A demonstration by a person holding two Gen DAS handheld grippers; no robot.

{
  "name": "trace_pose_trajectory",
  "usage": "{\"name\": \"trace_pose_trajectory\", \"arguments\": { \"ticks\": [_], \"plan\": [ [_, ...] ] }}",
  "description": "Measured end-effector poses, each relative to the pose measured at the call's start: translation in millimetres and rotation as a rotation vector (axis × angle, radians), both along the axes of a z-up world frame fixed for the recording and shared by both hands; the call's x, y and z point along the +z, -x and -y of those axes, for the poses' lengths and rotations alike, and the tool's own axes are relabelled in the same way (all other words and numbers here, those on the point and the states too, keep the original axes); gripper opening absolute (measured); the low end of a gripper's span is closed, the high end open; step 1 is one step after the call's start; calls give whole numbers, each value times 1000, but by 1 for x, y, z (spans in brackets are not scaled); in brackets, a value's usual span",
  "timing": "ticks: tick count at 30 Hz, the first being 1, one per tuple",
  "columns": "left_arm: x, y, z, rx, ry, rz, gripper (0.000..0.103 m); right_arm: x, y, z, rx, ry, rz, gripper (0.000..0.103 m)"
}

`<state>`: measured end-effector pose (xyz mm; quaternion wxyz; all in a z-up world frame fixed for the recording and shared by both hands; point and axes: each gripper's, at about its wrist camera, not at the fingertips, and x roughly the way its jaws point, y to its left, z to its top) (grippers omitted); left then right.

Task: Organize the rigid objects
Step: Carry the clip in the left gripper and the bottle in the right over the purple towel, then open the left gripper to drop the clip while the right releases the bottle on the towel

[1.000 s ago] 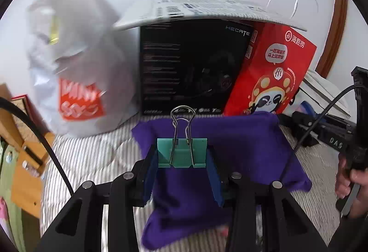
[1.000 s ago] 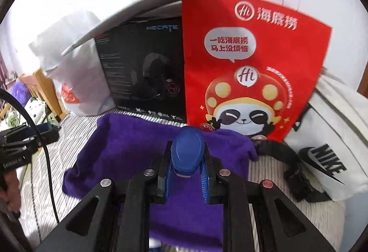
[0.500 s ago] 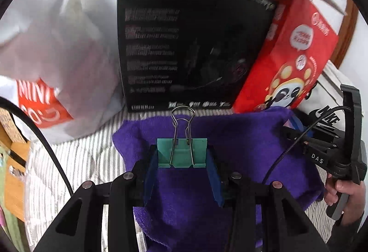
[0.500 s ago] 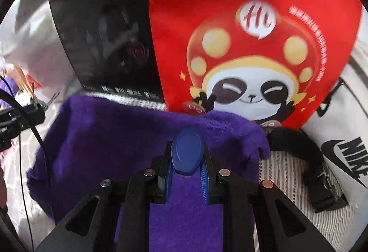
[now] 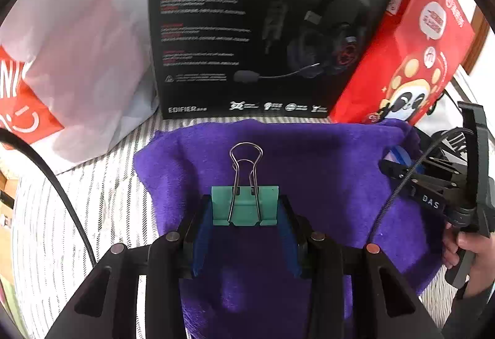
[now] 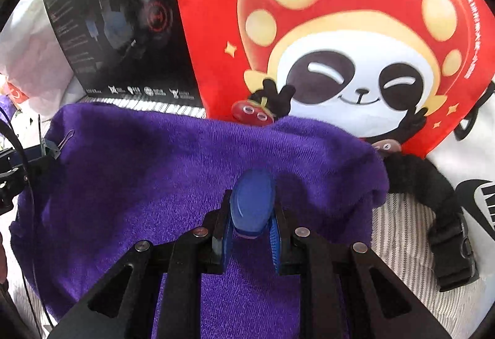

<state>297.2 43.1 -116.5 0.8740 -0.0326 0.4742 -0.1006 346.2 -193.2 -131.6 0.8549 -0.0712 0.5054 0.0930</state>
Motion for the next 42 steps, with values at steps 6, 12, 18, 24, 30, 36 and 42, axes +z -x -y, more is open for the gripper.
{"name": "trace_pose_trajectory", "arguments": {
  "ticks": [6, 12, 18, 24, 30, 36, 42],
  "plan": [
    [-6, -2, -2, 4, -16, -14, 39, -3, -2, -2, 0, 7, -1, 21],
    [-13, -2, 2, 0, -37, -17, 39, -3, -3, -1, 2, 2, -1, 21],
    [-16, -1, 12, -15, -102, -14, 39, -2, -2, 1, 8, -9, -12, 28],
    [-19, 3, 28, -39, -156, -34, 39, 2, 1, -2, 25, 5, -8, 51],
    [-19, 3, 33, -47, -173, -40, 40, 18, 8, -4, 30, 37, 16, 51],
    [-17, 4, 35, -73, -116, -74, 56, 46, 28, -6, 35, 43, 75, 53],
    [3, 22, 40, -67, -152, -60, 57, 80, 63, -7, 21, 71, 151, 55]
  ]
}}
